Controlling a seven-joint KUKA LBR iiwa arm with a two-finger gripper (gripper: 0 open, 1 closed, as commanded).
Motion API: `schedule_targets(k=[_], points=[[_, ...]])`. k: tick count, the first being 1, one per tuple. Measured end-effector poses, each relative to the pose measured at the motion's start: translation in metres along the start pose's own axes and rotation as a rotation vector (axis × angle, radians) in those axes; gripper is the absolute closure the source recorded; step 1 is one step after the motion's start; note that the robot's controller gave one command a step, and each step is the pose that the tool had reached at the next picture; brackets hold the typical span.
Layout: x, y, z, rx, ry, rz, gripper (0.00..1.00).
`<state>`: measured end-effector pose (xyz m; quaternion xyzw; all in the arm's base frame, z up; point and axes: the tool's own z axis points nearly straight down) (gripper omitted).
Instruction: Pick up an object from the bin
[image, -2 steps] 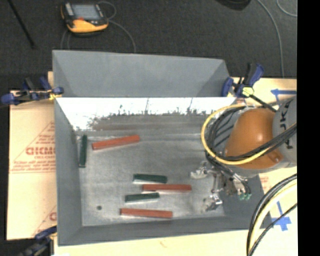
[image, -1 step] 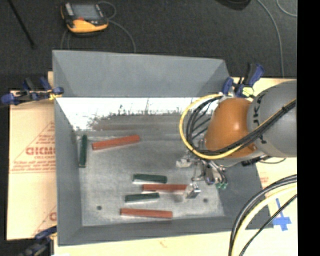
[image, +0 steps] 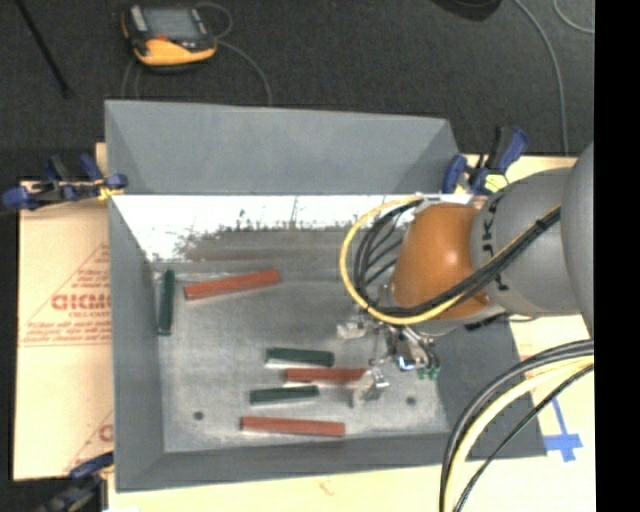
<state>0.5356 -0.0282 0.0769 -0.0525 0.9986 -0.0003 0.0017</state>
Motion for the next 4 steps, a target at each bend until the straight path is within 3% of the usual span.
schedule_targets(k=[1,4], points=[[-0.0317,0.0292,-0.0033,0.008,0.009,0.015,1.00],[-0.0294,0.0302,-0.0111,0.004,0.007,0.015,1.00]])
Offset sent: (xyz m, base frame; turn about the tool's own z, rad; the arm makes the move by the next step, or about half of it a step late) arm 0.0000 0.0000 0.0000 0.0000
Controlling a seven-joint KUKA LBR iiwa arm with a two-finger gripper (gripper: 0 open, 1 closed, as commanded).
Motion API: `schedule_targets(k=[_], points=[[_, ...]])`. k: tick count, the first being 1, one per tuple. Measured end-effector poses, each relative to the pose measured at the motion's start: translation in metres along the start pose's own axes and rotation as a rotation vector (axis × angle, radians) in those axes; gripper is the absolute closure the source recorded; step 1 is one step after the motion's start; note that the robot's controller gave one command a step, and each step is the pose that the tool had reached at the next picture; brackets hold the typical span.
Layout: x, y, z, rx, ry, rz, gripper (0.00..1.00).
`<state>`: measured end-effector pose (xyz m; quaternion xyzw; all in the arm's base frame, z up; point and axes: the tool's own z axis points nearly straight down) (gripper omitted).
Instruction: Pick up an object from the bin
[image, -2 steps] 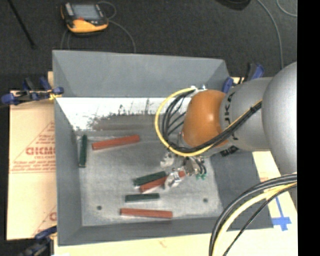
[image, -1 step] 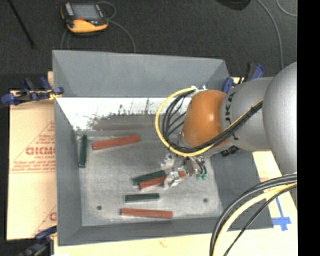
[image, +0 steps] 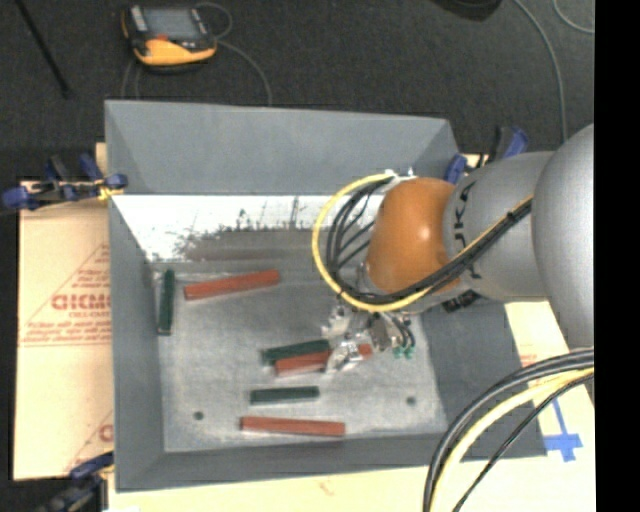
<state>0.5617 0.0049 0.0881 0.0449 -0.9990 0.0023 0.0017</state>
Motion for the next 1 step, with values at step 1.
schedule_targets(k=[1], points=[[0.0008,0.0011,-0.0191,-0.002,0.000,-0.001,1.00]])
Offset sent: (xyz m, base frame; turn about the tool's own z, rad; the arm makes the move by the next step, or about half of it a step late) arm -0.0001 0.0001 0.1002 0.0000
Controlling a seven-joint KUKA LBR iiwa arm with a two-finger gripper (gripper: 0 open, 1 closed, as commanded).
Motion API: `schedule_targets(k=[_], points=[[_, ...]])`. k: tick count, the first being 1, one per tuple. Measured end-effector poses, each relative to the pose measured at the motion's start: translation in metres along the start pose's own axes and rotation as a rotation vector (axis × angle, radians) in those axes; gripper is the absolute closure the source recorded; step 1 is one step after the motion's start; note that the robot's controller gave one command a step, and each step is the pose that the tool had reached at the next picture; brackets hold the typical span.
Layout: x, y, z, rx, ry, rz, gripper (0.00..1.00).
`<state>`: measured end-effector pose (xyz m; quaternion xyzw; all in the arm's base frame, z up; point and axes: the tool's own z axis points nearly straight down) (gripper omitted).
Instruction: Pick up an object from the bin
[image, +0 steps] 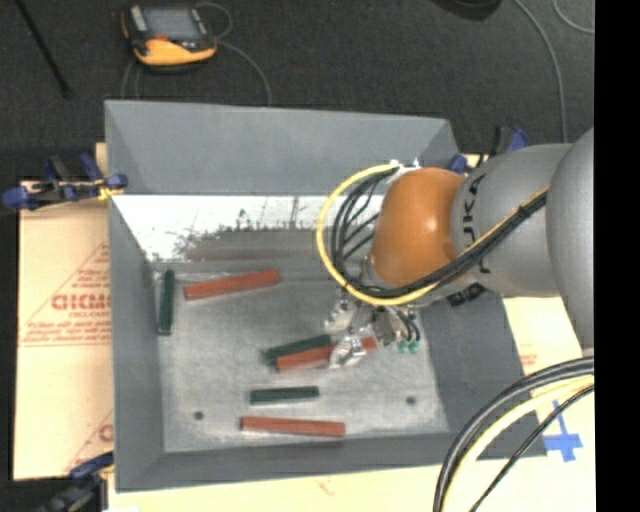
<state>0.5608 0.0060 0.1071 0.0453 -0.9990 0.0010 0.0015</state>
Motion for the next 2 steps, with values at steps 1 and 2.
schedule_targets(k=[1,2], points=[[-0.001,0.000,-0.019,0.000,-0.002,-0.002,1.00],[-0.001,-0.001,-0.039,0.000,-0.005,-0.002,1.00]])
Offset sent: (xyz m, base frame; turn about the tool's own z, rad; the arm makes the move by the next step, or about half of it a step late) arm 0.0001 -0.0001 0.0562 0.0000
